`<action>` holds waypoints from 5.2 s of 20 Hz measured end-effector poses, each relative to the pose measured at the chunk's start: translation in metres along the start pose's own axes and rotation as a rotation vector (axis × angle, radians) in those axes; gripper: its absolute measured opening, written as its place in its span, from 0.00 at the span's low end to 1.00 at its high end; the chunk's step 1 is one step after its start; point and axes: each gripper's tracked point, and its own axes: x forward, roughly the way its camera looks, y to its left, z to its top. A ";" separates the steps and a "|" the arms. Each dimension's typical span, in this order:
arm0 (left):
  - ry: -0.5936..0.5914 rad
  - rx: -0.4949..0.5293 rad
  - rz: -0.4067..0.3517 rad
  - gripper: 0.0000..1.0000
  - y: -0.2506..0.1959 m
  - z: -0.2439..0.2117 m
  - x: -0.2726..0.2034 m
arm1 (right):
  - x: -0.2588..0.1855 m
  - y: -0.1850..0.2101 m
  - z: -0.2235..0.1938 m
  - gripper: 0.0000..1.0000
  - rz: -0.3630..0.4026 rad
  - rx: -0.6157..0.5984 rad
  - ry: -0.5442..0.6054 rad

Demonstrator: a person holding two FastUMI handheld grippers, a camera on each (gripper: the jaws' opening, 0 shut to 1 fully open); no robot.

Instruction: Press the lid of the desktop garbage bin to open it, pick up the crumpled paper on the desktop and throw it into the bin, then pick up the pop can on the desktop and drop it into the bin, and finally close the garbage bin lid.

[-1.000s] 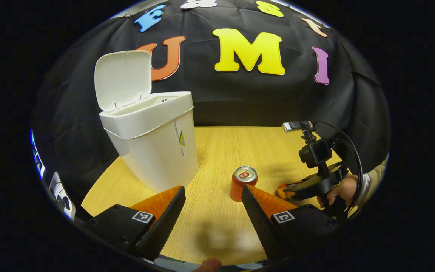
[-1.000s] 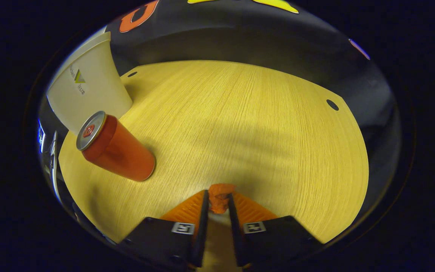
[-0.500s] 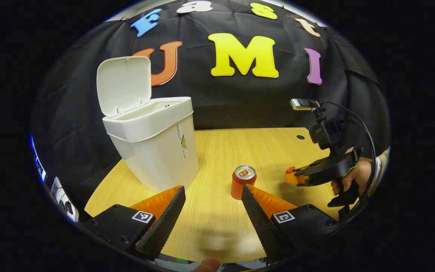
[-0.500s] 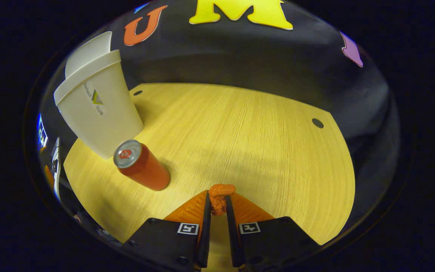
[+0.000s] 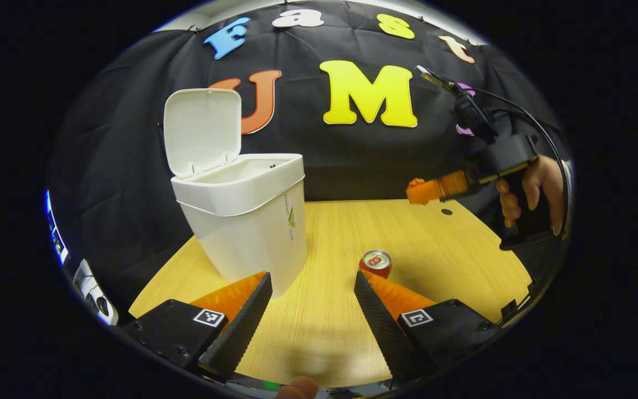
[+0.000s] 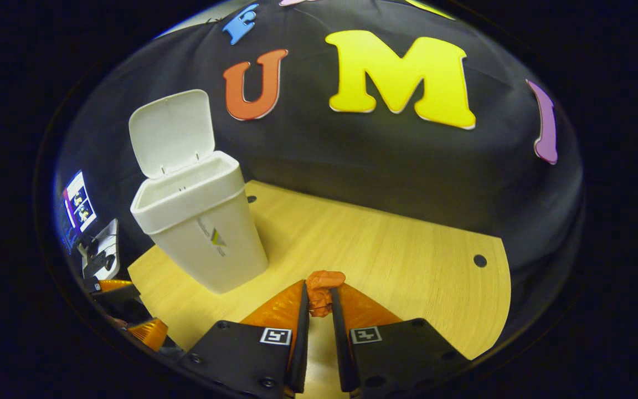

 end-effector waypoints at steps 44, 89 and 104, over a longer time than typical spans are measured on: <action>0.134 0.086 -0.293 0.99 -0.106 -0.095 0.089 | -0.113 -0.154 -0.086 0.93 -0.358 0.255 0.032; 0.103 0.043 -0.022 0.85 -0.061 0.074 0.051 | -0.082 -0.165 -0.170 0.95 -0.229 0.265 0.161; 0.066 -0.043 0.165 0.85 0.079 0.179 0.096 | -0.077 -0.162 -0.182 0.95 -0.310 0.364 0.178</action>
